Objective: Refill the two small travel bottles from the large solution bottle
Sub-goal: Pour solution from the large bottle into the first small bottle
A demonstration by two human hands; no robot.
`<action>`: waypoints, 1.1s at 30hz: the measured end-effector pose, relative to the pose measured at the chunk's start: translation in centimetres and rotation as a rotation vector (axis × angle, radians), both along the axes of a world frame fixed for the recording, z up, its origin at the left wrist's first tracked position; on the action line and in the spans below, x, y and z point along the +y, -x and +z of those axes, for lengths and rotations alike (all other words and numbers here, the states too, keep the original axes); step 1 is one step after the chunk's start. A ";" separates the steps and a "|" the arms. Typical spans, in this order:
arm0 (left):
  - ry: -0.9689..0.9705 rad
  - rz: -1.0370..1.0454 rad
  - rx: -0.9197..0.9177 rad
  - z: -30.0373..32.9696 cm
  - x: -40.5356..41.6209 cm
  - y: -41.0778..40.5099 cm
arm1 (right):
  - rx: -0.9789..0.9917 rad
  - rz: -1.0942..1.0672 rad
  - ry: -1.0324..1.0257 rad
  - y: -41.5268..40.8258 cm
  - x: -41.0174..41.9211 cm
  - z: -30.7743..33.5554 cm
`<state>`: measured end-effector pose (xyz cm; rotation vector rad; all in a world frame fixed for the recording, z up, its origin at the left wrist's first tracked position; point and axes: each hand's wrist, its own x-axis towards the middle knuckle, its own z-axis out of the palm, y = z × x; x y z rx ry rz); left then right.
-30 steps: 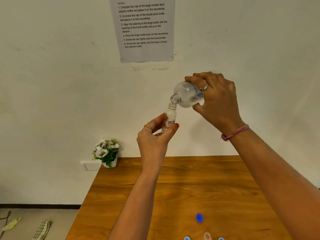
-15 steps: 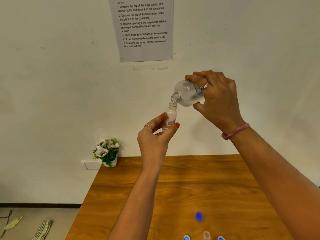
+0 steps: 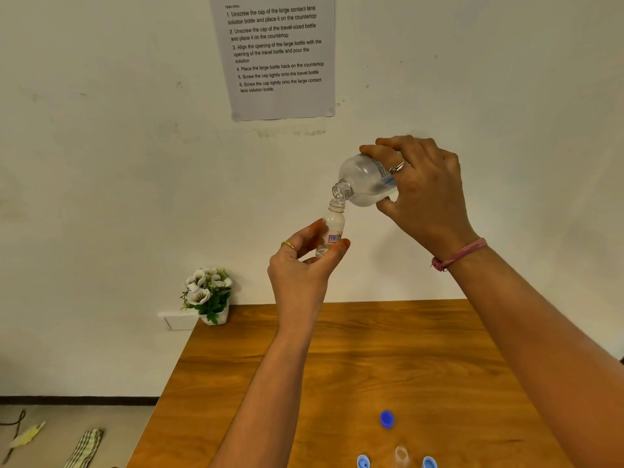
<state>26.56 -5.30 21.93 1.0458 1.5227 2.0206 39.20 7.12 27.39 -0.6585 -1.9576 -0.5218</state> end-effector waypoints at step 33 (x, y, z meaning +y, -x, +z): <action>0.019 0.006 0.006 0.0 0.1 -0.2 | 0.004 0.011 -0.002 -0.3 -0.1 -0.2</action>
